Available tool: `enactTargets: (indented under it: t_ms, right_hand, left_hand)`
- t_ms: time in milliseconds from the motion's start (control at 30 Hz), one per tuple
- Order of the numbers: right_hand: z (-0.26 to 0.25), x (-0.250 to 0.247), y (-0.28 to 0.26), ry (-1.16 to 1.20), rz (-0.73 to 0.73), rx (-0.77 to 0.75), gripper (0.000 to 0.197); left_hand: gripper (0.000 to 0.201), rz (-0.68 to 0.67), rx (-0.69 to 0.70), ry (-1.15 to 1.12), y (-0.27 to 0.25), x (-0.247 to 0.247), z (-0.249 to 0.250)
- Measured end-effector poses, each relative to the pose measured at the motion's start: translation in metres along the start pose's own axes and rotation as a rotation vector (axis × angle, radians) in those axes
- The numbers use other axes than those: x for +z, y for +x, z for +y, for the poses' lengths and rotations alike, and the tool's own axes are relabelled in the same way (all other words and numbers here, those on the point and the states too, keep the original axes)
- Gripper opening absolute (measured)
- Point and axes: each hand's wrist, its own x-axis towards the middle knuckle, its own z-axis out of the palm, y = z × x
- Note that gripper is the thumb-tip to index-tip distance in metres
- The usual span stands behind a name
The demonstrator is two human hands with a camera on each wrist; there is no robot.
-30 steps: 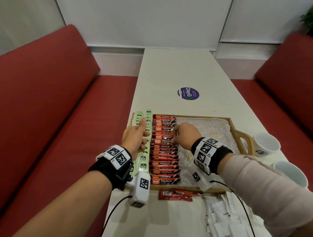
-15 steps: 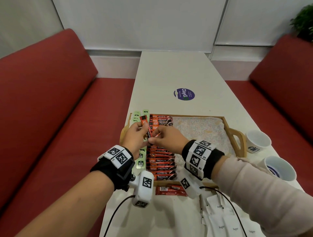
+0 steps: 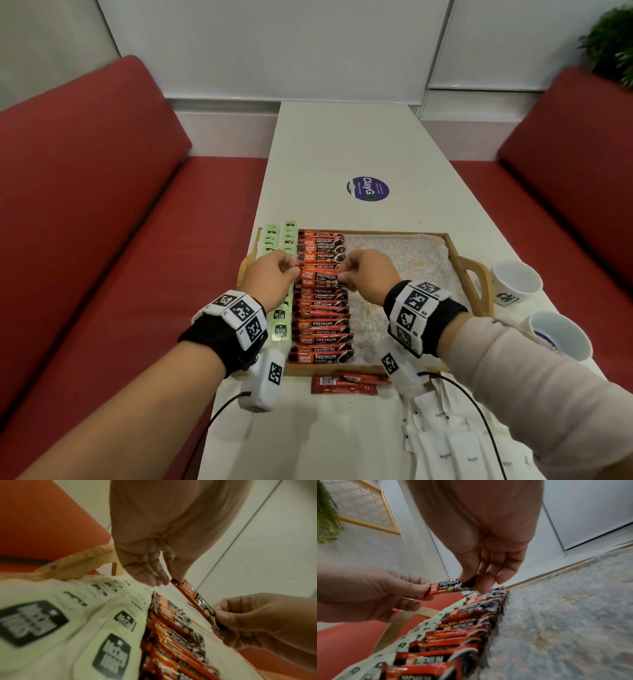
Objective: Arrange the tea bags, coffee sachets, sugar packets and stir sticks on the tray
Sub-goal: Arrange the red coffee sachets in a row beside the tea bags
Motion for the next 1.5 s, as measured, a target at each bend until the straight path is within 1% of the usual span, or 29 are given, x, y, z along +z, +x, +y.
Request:
enactTargets:
  t_ms: [67,167,233,300,400,533,700,833,900,1000,1100,1300,1500]
  right_hand:
    - [0.004,0.001,0.000,-0.017,-0.020,0.023,0.006]
    - [0.006,0.003,0.002,-0.049,-0.038,0.039,0.010]
    - [0.007,0.004,0.003,-0.055,-0.051,0.047,0.010]
    - [0.007,0.006,0.004,-0.057,-0.060,0.050,0.008]
    - [0.008,0.007,0.005,-0.083,-0.063,0.052,0.006]
    - [0.008,0.008,0.009,-0.112,-0.066,0.065,0.010]
    - [0.005,0.007,0.009,-0.110,-0.061,0.085,0.014]
    - [0.001,0.003,0.000,-0.116,-0.021,0.061,0.016]
    - [0.000,0.001,-0.009,-0.118,-0.009,0.044,0.016]
    - [0.000,-0.001,-0.028,-0.121,-0.004,0.026,0.014]
    - [0.002,-0.003,-0.050,-0.135,-0.019,0.010,0.011]
    - [0.012,-0.005,-0.096,-0.178,-0.047,0.009,0.005]
    - [0.022,-0.002,-0.126,-0.241,-0.060,0.038,0.009]
  left_hand:
    - [0.008,-0.020,0.037,0.191,0.001,0.000,0.000]
    - [0.014,-0.045,0.065,0.408,0.002,0.001,-0.001]
    - [0.013,-0.051,0.071,0.517,0.004,0.003,-0.001]
    - [0.014,-0.056,0.066,0.570,0.005,0.004,-0.002]
    - [0.016,-0.069,0.038,0.569,0.007,0.005,-0.003]
    - [0.023,-0.072,0.015,0.550,0.008,0.006,-0.005]
    - [0.024,-0.045,0.035,0.509,0.004,0.003,-0.004]
    - [0.031,-0.038,0.050,0.484,-0.006,0.001,-0.002]
    - [0.030,-0.032,0.070,0.487,-0.015,0.002,-0.001]
    - [0.025,-0.026,0.084,0.413,-0.034,0.003,0.003]
    - [0.020,-0.028,0.123,0.389,-0.054,0.007,0.008]
    - [0.017,-0.087,0.137,0.313,-0.092,0.016,0.015]
    - [0.012,-0.134,0.119,0.307,-0.120,0.029,0.013]
